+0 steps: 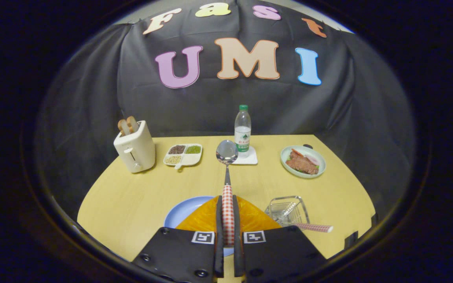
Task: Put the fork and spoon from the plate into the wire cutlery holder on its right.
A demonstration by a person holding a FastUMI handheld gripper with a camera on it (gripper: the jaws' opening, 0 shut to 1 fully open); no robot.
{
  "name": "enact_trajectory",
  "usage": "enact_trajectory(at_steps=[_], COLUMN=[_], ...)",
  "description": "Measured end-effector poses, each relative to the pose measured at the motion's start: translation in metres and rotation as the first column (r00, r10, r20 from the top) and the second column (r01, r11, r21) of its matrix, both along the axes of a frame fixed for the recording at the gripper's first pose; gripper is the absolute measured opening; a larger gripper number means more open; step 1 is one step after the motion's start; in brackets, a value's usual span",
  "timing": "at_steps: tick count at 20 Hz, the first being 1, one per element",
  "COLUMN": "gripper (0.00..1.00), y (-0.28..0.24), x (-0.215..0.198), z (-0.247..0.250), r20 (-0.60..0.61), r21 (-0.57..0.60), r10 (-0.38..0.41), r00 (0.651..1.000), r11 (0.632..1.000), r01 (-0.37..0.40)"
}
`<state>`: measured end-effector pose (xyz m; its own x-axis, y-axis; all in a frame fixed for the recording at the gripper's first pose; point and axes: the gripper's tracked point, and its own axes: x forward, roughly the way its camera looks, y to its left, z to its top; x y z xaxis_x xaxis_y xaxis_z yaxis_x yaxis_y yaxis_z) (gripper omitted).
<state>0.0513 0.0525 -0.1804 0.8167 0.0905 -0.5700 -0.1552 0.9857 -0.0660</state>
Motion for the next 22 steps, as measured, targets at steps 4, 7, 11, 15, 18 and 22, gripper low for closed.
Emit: enact_trajectory(at_steps=[4, 7, 11, 15, 18, 22], gripper=[0.13, 0.13, 0.13, 0.13, 0.13, 0.13], y=[-0.043, -0.071, -0.099, -0.112, -0.118, -0.131], x=[0.004, -0.005, -0.015, -0.034, -0.047, -0.049], z=[0.021, 0.022, 0.019, 0.001, -0.009, -0.018], r20=[-0.039, -0.116, -0.211, -0.353, -0.479, -0.589], r21=[-0.023, -0.061, -0.110, -0.117, -0.122, -0.158], r10=[-0.016, -0.001, 0.004, 0.011, 0.009, 0.003], r00=[0.999, 0.993, 0.977, 0.936, 0.878, 0.808], r11=[1.000, 0.998, 0.994, 0.992, 0.990, 0.980], r01=[0.015, -0.007, -0.028, -0.056, -0.077, -0.119])
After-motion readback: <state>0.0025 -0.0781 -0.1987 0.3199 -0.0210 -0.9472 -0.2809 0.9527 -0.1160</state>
